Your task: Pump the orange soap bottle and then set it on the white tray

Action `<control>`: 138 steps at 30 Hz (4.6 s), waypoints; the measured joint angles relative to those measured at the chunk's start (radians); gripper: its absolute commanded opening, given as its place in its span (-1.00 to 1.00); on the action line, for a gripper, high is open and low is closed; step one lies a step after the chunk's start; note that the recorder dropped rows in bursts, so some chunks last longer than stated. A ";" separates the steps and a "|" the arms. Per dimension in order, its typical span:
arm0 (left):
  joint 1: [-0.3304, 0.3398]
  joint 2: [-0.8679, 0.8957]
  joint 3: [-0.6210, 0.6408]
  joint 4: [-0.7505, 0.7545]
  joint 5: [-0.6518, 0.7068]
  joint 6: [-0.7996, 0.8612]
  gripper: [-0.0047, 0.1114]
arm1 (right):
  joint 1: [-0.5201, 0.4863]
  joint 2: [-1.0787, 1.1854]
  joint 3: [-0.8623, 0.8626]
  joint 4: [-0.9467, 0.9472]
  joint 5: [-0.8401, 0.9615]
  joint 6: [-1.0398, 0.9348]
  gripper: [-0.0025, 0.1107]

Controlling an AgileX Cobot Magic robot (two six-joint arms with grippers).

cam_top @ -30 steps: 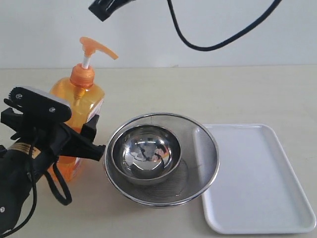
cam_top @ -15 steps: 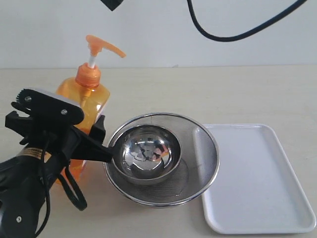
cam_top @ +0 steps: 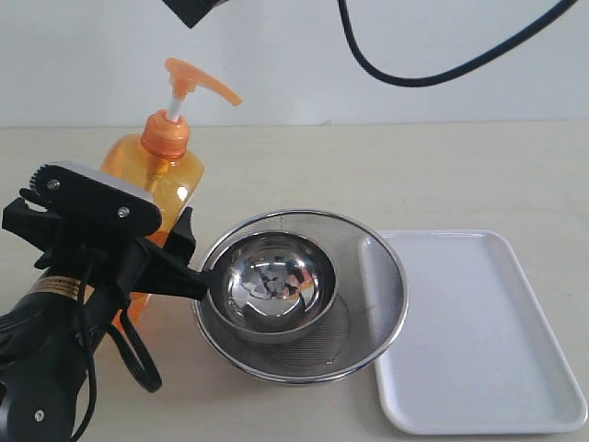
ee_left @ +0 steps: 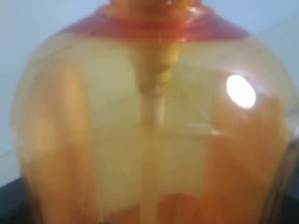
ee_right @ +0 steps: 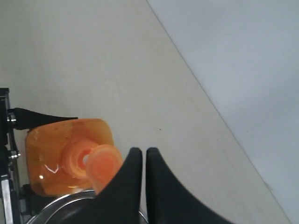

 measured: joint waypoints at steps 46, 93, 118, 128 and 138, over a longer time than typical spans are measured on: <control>-0.002 0.097 -0.002 0.078 -0.035 -0.072 -0.84 | 0.000 0.076 -0.002 -0.015 0.122 0.049 -0.96; -0.002 0.098 -0.002 0.069 -0.035 -0.056 -0.84 | 0.000 0.091 0.047 0.045 0.108 0.055 -0.96; -0.002 0.098 -0.002 0.049 -0.039 -0.048 -0.84 | -0.003 0.107 0.047 0.076 0.102 0.051 -0.96; -0.002 0.098 -0.002 0.049 -0.039 -0.048 -0.84 | -0.003 0.108 0.047 0.076 0.102 0.051 -0.96; -0.002 0.098 -0.002 0.049 -0.039 -0.048 -0.84 | -0.003 0.108 0.045 0.076 0.100 0.051 -0.96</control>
